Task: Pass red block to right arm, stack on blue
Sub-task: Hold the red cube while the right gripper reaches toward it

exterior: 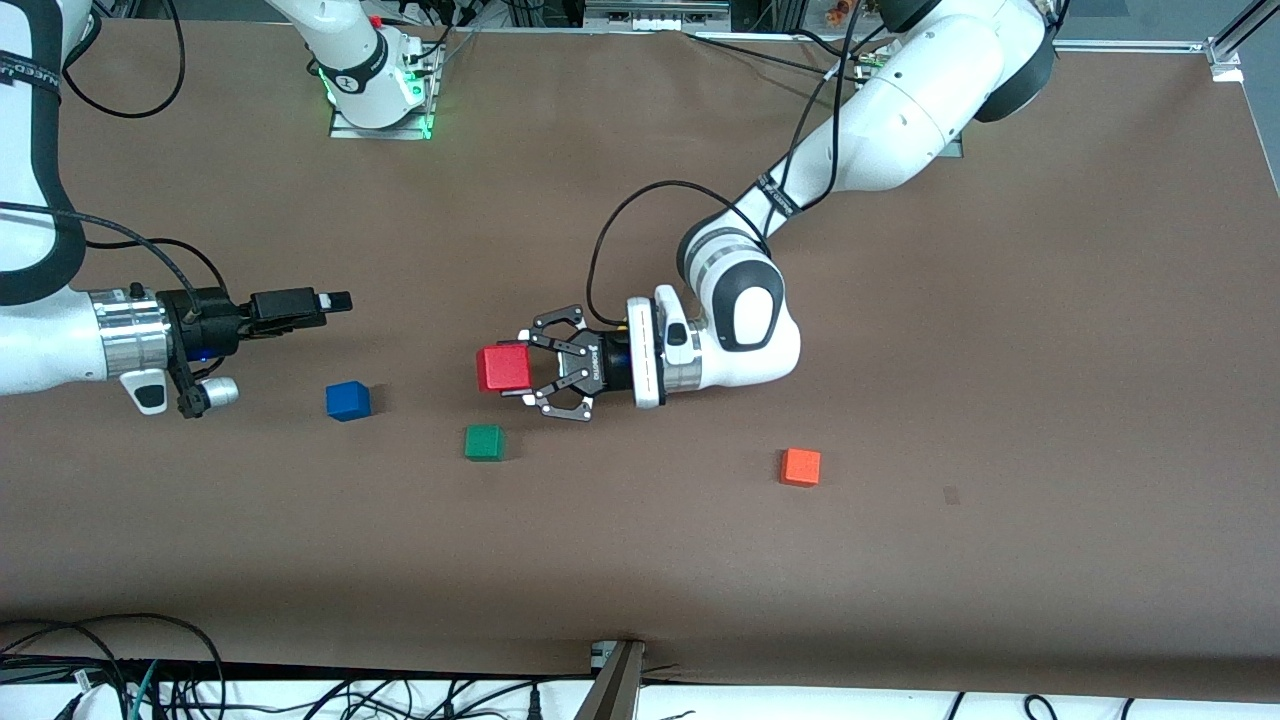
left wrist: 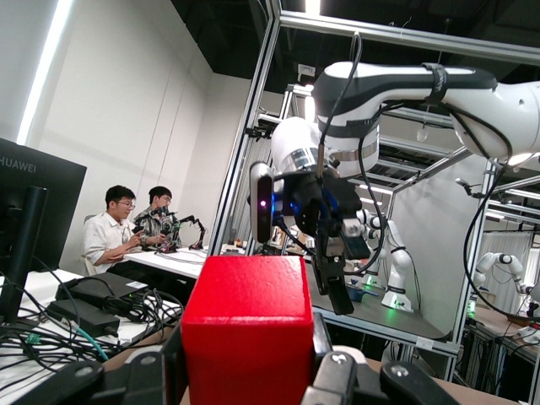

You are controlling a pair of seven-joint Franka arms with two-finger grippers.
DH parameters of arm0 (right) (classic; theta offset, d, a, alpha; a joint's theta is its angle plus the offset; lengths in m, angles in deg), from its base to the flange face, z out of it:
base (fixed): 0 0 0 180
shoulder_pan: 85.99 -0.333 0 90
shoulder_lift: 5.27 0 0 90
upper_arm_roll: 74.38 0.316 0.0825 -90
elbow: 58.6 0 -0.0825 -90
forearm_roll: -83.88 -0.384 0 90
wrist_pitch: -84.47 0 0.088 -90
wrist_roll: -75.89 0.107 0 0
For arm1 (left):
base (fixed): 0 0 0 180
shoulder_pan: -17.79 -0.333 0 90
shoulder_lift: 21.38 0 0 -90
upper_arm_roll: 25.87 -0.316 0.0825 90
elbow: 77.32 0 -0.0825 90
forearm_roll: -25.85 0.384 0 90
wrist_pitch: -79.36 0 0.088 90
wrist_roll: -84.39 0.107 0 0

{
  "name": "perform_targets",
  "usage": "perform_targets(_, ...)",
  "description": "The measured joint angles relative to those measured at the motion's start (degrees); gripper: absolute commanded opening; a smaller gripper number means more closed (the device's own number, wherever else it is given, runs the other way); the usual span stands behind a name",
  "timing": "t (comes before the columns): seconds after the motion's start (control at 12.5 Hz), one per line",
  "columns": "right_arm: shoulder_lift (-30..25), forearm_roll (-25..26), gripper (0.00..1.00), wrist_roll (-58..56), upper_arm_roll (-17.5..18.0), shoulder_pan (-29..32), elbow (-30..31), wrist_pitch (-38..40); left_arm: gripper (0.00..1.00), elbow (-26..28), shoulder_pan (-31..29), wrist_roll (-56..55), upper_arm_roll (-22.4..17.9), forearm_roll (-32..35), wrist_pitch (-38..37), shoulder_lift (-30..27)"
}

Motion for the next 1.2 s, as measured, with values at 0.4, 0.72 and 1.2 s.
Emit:
perform_targets(0.4, 1.5, -8.5, 1.00, 0.1, 0.5, -3.8, 0.5, -5.2, 0.00, 0.0, 0.6, 0.0, 0.0, -0.4, 1.6, -0.1)
perform_targets(0.72, 2.5, -13.1, 1.00, 1.8, 0.5, -6.0, 0.8, -10.0, 0.00, -0.1, 0.7, 0.0, 0.0, -0.6, 1.8, -0.4)
perform_targets(1.2, 2.5, -15.1, 1.00, 9.5, 0.6, -8.9, 0.8, -14.3, 0.00, -0.2, 0.7, 0.0, 0.0, -0.6, 2.4, -0.7)
